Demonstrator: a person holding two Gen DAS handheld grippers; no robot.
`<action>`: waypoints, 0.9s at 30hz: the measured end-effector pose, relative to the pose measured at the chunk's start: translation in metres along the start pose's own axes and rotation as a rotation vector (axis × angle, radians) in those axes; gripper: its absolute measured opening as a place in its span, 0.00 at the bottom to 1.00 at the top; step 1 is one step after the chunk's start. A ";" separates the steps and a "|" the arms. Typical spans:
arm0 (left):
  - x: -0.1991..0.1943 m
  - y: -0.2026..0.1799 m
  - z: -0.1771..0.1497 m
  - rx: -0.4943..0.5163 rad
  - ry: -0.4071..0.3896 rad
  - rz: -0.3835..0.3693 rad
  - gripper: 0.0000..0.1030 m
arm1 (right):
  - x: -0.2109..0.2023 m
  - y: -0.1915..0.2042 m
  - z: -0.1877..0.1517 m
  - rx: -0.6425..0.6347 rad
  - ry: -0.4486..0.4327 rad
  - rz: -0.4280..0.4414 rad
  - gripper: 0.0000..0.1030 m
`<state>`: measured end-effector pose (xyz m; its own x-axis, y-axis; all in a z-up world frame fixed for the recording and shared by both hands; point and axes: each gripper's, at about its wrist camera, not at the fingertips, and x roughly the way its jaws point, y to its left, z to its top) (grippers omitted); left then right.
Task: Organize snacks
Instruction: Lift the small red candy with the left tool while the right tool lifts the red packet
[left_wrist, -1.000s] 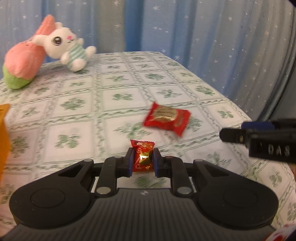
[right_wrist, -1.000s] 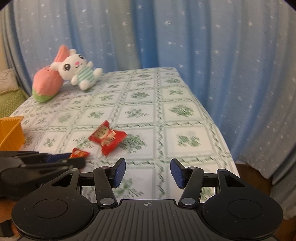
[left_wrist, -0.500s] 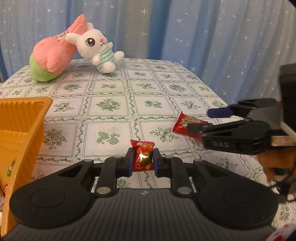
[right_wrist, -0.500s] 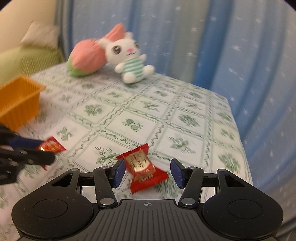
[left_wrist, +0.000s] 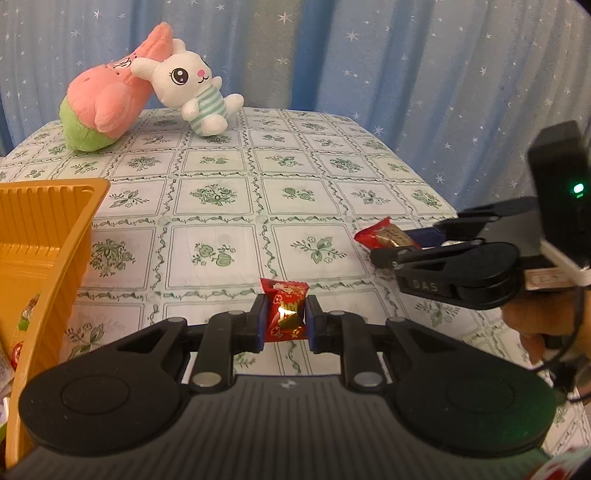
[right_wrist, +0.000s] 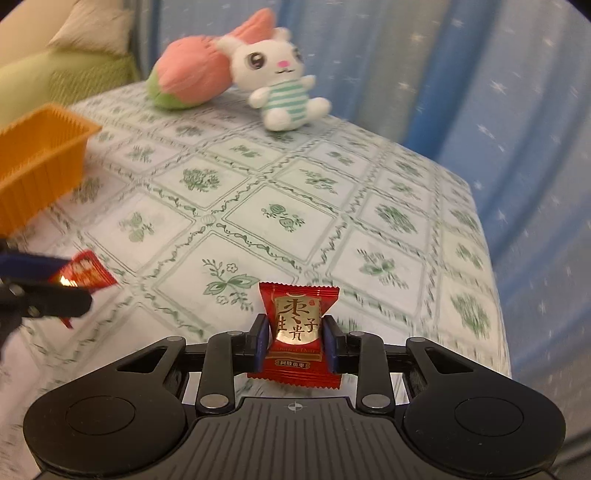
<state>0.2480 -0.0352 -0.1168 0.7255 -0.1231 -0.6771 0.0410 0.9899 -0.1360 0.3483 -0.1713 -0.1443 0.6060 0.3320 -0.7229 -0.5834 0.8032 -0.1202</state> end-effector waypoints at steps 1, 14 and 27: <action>-0.004 -0.001 -0.001 0.000 0.003 -0.004 0.18 | -0.007 0.001 -0.001 0.032 0.000 0.001 0.30; -0.086 -0.010 -0.007 0.036 -0.018 -0.028 0.18 | -0.124 0.033 -0.015 0.324 -0.024 0.019 0.30; -0.186 -0.007 -0.014 0.061 -0.059 -0.036 0.18 | -0.218 0.086 -0.020 0.427 -0.065 0.018 0.30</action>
<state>0.1034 -0.0199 0.0005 0.7618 -0.1565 -0.6286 0.1085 0.9875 -0.1143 0.1549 -0.1841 -0.0102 0.6384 0.3676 -0.6763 -0.3268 0.9249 0.1943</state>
